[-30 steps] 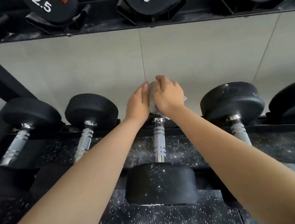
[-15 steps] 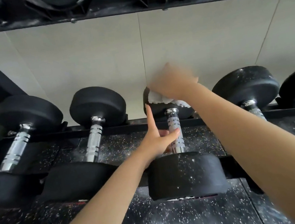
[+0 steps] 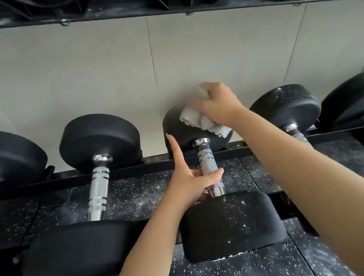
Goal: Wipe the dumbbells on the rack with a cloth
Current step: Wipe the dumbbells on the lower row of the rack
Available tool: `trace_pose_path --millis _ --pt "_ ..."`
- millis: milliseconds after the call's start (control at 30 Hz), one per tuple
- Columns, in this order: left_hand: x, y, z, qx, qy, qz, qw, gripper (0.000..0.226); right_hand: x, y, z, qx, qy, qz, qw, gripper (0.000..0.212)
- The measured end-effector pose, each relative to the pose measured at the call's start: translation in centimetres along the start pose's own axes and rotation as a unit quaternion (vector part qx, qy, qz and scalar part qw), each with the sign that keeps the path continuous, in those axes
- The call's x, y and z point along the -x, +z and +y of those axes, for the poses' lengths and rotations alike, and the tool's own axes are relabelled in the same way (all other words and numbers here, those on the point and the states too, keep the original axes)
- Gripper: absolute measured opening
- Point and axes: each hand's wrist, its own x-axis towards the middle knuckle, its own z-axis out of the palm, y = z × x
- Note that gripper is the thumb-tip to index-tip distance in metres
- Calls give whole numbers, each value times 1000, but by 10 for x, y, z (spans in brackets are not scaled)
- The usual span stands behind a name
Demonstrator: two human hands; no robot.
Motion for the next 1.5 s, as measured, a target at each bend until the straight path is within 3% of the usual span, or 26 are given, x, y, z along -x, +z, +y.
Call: trace_pose_path --millis 67,133,233,300,367,433,500,667,800,967,1067,1133,1200,1233,1300,1367,1500 --pt "-1 -1 -3 11 5 0 1000 128 9 -11 20 -123 8 5 992 17" --pt "-1 -3 -5 11 6 0 1000 126 16 -17 37 -212 35 -10 977 27" --pt "-4 -3 -6 42 2 -5 999 125 16 -17 41 -217 55 -31 974 36" --pt "-6 -2 -6 60 3 -13 998 125 9 -11 27 -156 61 -45 985 41" --pt "-8 -2 -8 60 18 -7 998 125 -2 1 7 28 19 -54 998 49" --pt "-9 -3 -9 57 26 -6 998 126 -8 14 -17 226 -32 -53 972 54" --pt "-7 -4 -12 54 24 -8 998 126 -8 17 -31 267 -34 -62 961 48" --pt "-2 -4 -9 55 -1 -2 998 124 2 2 -14 60 -67 -68 994 27" --pt "0 -4 -7 95 -33 -4 995 123 13 -11 23 -212 39 -59 975 35" --pt "-2 -4 -6 102 -37 -6 994 123 14 -12 42 -246 89 -24 965 44" --pt "-2 -4 -7 89 -37 -4 995 124 3 -8 18 -142 64 -44 987 45" --pt "-3 -3 -8 82 -47 4 996 126 -1 0 -5 43 6 -72 996 38" --pt "-3 -3 -8 87 -70 2 994 123 -5 12 -25 247 -54 -71 965 37" --pt "-2 -2 -8 81 -79 -4 994 116 -6 16 -33 279 -70 -65 955 36" --pt "-1 -2 -7 49 -78 -17 996 85 -6 14 -31 218 -88 -70 970 29" --pt "0 -2 -7 37 -73 -28 996 57 -4 5 -13 56 -77 -80 992 25" --pt "-3 -2 -11 53 -72 -32 995 57 9 -16 32 -246 6 -81 966 29"
